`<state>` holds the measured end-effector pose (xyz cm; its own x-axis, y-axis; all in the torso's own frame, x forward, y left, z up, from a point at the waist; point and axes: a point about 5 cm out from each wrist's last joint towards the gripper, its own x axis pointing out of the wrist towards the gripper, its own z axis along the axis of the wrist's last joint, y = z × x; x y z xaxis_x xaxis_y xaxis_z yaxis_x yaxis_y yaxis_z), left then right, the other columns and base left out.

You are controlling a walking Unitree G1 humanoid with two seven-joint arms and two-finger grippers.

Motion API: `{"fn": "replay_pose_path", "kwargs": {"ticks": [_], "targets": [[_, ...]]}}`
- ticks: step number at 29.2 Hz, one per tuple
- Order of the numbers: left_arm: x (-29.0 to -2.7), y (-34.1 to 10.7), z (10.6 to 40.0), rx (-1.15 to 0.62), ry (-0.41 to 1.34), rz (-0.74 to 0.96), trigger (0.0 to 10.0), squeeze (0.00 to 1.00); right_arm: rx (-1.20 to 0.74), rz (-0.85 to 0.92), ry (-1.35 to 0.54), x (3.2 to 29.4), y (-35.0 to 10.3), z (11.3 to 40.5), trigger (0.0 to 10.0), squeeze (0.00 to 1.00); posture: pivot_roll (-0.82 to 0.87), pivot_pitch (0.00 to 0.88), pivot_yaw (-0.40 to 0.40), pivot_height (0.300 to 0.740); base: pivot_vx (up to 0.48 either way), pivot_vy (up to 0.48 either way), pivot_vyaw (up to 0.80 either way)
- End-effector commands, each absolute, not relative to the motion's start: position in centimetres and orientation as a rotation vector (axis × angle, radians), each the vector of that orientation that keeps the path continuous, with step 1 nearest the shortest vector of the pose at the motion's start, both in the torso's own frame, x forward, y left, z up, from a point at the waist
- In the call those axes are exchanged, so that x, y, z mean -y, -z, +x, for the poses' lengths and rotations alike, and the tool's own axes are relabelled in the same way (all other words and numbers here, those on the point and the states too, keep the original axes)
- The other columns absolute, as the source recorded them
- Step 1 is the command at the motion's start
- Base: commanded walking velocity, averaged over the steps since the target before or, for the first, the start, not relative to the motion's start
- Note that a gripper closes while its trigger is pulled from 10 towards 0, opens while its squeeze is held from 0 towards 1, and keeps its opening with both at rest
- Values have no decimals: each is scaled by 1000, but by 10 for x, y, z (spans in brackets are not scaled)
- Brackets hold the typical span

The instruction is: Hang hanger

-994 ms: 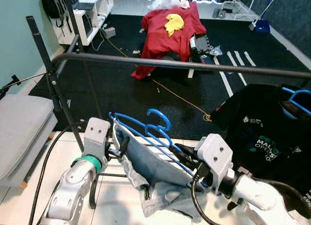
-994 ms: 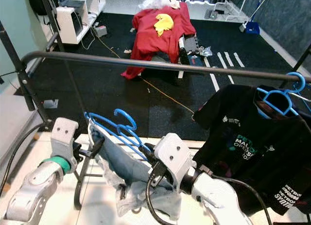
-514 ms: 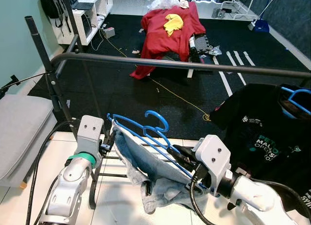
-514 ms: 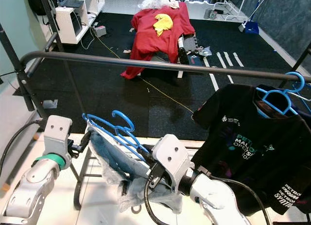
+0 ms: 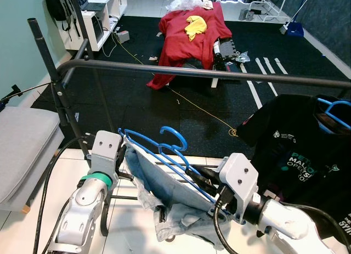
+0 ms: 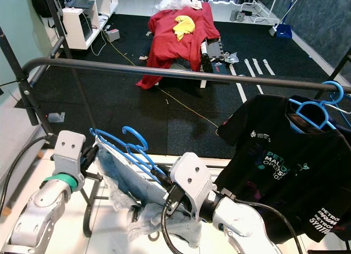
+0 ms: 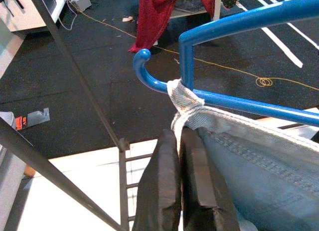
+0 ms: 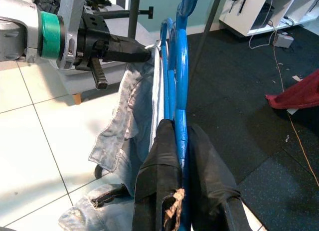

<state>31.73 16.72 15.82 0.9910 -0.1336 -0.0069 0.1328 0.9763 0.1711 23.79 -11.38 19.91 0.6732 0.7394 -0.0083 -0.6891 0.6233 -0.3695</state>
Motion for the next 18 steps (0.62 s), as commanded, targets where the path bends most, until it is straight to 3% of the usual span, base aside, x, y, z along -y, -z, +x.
{"fn": "replay_pose_path", "kwargs": {"ticks": [1, 15, 16, 18], "targets": [[-165, -152, 316, -11, 140, 181, 0, 0, 198, -351, -851, 108, -207, 233, 10000, 0, -119, 154, 53, 740, 0, 0, 0], [-157, -165, 319, 49, 160, 161, 0, 0, 197, -350, -805, 111, -204, 242, 10000, 0, -118, 137, 52, 740, 0, 0, 0], [-155, -166, 321, 53, 164, 161, 0, 0, 194, -343, -802, 111, -203, 243, 10000, 1000, -121, 134, 54, 740, 0, 0, 0], [-154, -167, 321, 55, 167, 162, 0, 0, 192, -337, -801, 111, -203, 243, 10000, 1000, -121, 134, 54, 740, 0, 0, 0]]}}
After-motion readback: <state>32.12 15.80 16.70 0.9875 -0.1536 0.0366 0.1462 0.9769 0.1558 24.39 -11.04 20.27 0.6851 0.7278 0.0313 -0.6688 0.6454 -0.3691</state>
